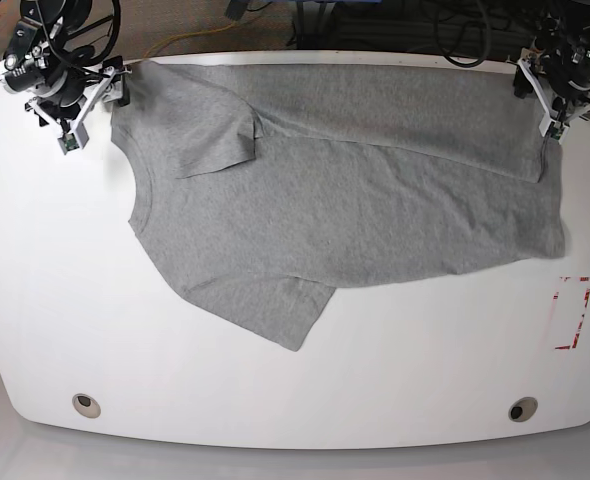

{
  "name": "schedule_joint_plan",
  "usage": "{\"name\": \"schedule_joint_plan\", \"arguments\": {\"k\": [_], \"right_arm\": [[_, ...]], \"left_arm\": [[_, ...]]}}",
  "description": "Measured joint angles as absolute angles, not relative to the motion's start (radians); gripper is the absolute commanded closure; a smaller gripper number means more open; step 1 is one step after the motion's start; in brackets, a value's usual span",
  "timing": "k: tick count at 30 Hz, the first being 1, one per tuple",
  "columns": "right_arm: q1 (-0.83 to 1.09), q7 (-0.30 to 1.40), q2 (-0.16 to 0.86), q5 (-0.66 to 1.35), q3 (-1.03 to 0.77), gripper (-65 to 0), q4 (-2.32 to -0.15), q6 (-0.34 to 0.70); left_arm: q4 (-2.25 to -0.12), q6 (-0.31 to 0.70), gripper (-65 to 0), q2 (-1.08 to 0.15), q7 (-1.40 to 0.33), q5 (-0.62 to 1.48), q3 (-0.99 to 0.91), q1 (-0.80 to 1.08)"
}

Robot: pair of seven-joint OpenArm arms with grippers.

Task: Fold the T-shirt properly
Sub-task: 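Release and move both grippers to the shirt's hem corners, grasp them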

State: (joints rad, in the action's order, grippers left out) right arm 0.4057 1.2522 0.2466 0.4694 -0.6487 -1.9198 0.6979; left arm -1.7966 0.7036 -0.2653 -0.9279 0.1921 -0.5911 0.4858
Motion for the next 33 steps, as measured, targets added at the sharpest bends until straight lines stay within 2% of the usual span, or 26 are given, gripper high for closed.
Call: {"name": "schedule_joint_plan", "arguments": {"k": [13, 26, 33], "right_arm": [[0.204, 1.258, 0.269, 0.471, -0.637, -48.7, -1.898, 0.699], [-0.11, 1.253, 0.322, 0.468, -0.465, -48.7, -1.579, 0.697], [-0.281, 1.133, 0.344, 0.464, -0.331, -48.7, -1.34, 0.697]], "left_arm": [[-1.917, 0.701, -39.7, -0.263, -0.937, 0.193, -0.594, 0.385], [-1.895, 0.701, -39.7, -0.26, -0.938, 0.182, -0.646, 0.177], [-1.745, 0.696, -39.7, -0.263, -0.936, 0.185, -0.641, 0.048]]}}
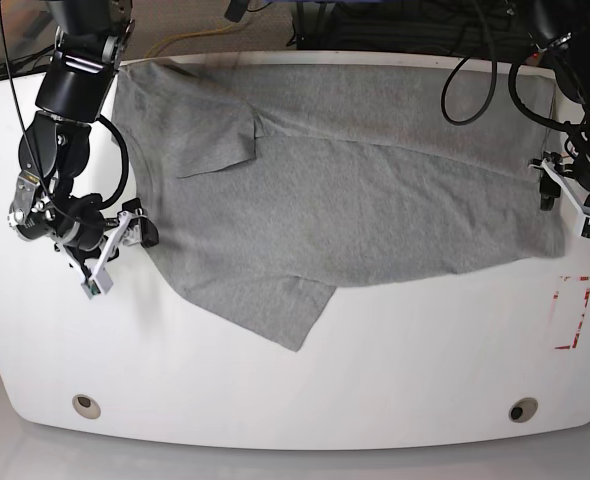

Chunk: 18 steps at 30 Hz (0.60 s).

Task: Fold the T-shirt properly
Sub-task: 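Release and move both grippers to the shirt's hem corners, grasp them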

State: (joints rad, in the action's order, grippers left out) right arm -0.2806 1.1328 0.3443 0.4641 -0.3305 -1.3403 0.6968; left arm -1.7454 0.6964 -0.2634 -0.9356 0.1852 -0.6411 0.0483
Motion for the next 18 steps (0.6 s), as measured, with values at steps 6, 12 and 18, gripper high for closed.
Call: {"name": "schedule_joint_plan", "arguments": {"k": [6, 12, 18], "right_arm": [[-0.408, 0.979, 0.361, 0.453, -0.184, -48.7, -1.113, 0.697], [-0.556, 0.783, 0.352, 0.299, -0.101, -48.8, -0.866, 0.695], [-0.685, 0.587, 0.323, 0.182, -0.026, -48.8, -0.619, 0.693]], "left_arm": [[-1.619, 0.651, -39.7, -0.297, -0.93, 0.169, -0.643, -0.049], [-1.554, 0.651, -39.7, -0.297, -0.932, 0.106, -0.641, -0.106], [-1.543, 0.651, -39.7, -0.3, -0.929, 0.101, -0.641, -0.113]]}}
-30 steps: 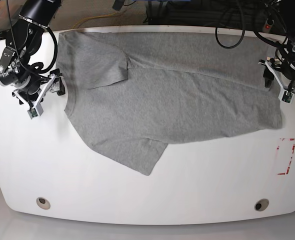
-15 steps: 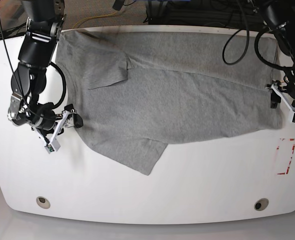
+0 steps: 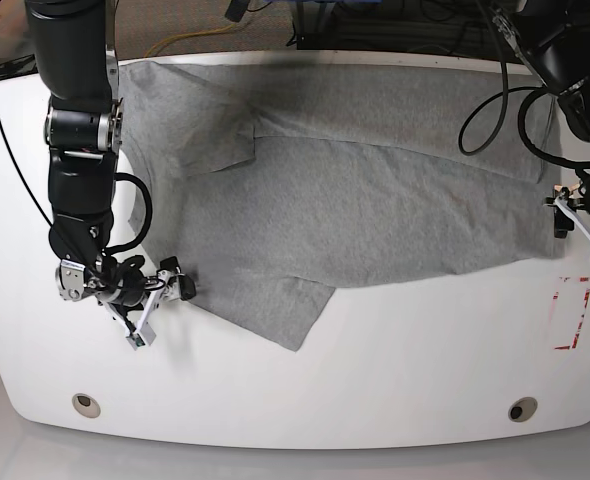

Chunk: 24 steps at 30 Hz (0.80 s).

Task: Fold the T-shirt properly
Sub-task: 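Release and move both grippers to the shirt's hem corners, grasp them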

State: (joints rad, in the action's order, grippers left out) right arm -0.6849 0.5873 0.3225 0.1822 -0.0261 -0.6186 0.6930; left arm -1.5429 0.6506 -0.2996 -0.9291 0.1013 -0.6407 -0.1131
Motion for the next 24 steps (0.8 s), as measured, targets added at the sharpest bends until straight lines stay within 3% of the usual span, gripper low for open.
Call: {"name": "schedule_joint_plan", "arguments": {"k": [5, 14, 18, 20, 24], "right_arm": [[-0.735, 0.484, 0.294, 0.133, -0.019, -48.8, -0.464, 0.691], [-0.723, 0.466, 0.219, 0.123, -0.019, -47.1, -0.453, 0.689], [-0.714, 0.446, 0.194, 0.134, -0.019, -34.6, -0.455, 0.693], [-0.711, 0.437, 0.19, 0.127, -0.019, -24.1, -0.455, 0.692], [-0.698, 0.418, 0.188, 0.127, -0.019, -11.3, -0.455, 0.691]], "left_arm": [[-1.542, 0.651, -39.7, -0.3, -0.934, 0.102, -0.643, -0.111], [-1.541, 0.647, -40.0, -0.301, -0.934, 0.101, -0.644, -0.111], [-1.54, 0.644, -41.3, -0.309, -0.934, 0.101, -0.643, -0.113], [-1.526, 0.616, -46.8, -0.319, -0.929, 0.088, -0.64, -0.119], [-1.43, 0.532, -56.9, -0.329, -0.933, 0.047, -0.641, -0.176]]}}
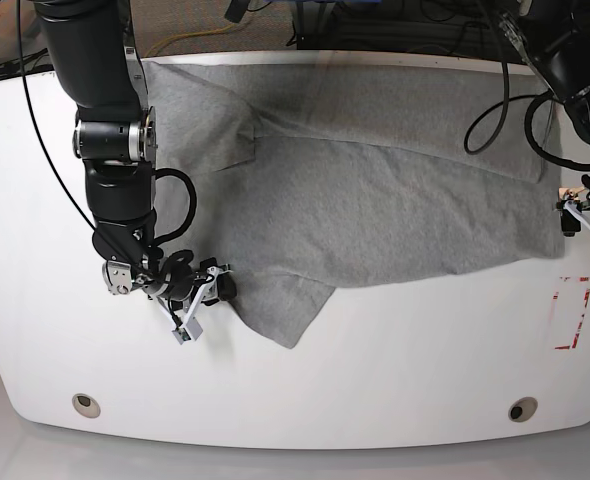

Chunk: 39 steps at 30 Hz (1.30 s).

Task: Fold the T-shirt properly
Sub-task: 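Release and move both grippers to the shirt's hem corners, grasp them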

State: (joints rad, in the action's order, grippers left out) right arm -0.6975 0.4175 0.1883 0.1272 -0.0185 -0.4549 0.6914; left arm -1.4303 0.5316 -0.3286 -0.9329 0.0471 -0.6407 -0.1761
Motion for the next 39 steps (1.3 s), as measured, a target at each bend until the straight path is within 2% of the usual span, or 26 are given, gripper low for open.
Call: {"name": "schedule_joint_plan", "arguments": {"k": [6, 10, 16, 26, 28, 31, 32, 35, 36, 39], "right_arm": [[-0.696, 0.409, 0.187, 0.125, -0.017, -4.4, -0.454, 0.692], [-0.696, 0.413, 0.192, 0.123, -0.018, -0.6, -0.454, 0.691], [-0.696, 0.413, 0.192, 0.123, -0.018, 0.0, -0.454, 0.692], [-0.696, 0.414, 0.191, 0.124, -0.018, 0.0, -0.454, 0.692], [-0.695, 0.415, 0.192, 0.125, -0.018, 0.0, -0.454, 0.692], [-0.696, 0.416, 0.192, 0.126, -0.018, 0.0, -0.454, 0.692], [-0.696, 0.416, 0.192, 0.126, -0.018, 0.0, -0.454, 0.692], [-0.696, 0.415, 0.192, 0.126, -0.018, 0.0, -0.454, 0.692], [-0.696, 0.415, 0.192, 0.126, -0.018, 0.0, -0.454, 0.692], [-0.696, 0.416, 0.193, 0.126, -0.018, 0.0, -0.454, 0.692]], "left_arm": [[-1.254, 0.485, -57.4, -0.357, -0.919, 0.063, -0.637, -0.265], [-1.123, 0.467, -57.4, -0.381, -0.798, 0.046, -0.643, -0.31], [-0.965, 0.472, -57.4, -0.369, -0.754, 0.052, -0.574, -0.349], [-0.834, 0.471, -56.0, -0.375, -0.631, 0.056, -0.57, -0.384], [-0.803, 0.471, -49.9, -0.377, -0.632, 0.052, -0.57, -0.41], [-0.747, 0.472, -32.9, -0.377, -0.582, 0.058, -0.569, -0.426], [-0.736, 0.472, -24.0, -0.376, -0.561, 0.064, -0.568, -0.426], [-0.708, 0.472, -4.2, -0.38, -0.506, 0.062, -0.571, -0.423], [-0.703, 0.471, 0.0, -0.381, -0.489, 0.064, -0.563, -0.42], [-0.712, 0.471, 0.0, -0.386, -0.477, 0.068, -0.5, -0.413]]}}
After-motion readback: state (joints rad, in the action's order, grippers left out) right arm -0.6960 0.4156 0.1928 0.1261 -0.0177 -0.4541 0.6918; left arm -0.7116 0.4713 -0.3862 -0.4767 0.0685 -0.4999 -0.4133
